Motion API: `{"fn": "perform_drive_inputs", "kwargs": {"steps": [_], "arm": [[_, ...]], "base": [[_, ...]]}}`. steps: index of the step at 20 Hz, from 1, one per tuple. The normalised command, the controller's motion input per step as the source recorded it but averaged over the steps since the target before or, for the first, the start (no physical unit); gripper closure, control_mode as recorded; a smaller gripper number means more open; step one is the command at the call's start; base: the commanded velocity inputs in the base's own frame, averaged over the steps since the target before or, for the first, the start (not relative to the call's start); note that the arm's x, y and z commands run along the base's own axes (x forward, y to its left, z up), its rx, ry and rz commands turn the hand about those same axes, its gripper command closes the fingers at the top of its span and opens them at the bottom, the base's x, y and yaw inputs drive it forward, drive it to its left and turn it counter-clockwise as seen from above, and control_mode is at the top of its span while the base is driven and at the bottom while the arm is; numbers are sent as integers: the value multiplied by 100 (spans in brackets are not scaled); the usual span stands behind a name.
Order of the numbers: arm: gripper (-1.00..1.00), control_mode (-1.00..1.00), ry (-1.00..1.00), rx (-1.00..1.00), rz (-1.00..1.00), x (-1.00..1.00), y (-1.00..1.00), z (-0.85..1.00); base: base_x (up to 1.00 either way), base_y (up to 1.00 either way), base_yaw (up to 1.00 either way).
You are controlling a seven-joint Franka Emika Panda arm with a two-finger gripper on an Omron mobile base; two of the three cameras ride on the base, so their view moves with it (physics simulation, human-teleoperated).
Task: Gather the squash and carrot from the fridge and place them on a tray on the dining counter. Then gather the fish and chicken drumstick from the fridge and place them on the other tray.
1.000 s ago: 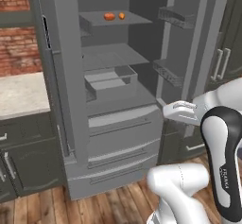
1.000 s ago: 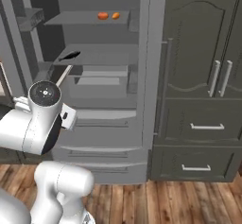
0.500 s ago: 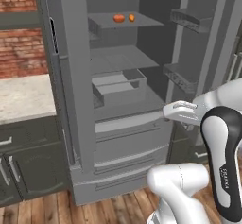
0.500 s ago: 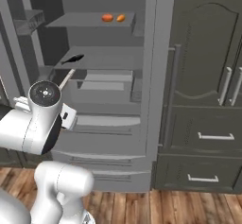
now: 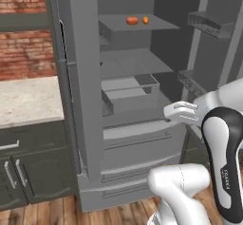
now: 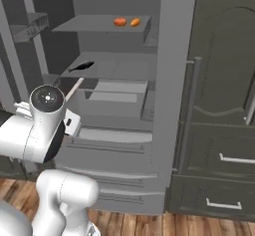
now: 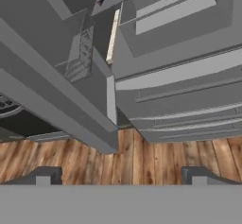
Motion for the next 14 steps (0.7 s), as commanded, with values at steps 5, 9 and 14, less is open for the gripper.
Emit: {"fn": "perform_drive_inputs", "kwargs": {"steps": [5,9,14], "arm": [[-100,100,0,0,0,0,0,0],[-100,100,0,0,0,0,0,0],[-100,100,0,0,0,0,0,0]], "base": [[49,-28,13],[50,-31,9],[60,-24,6]]}}
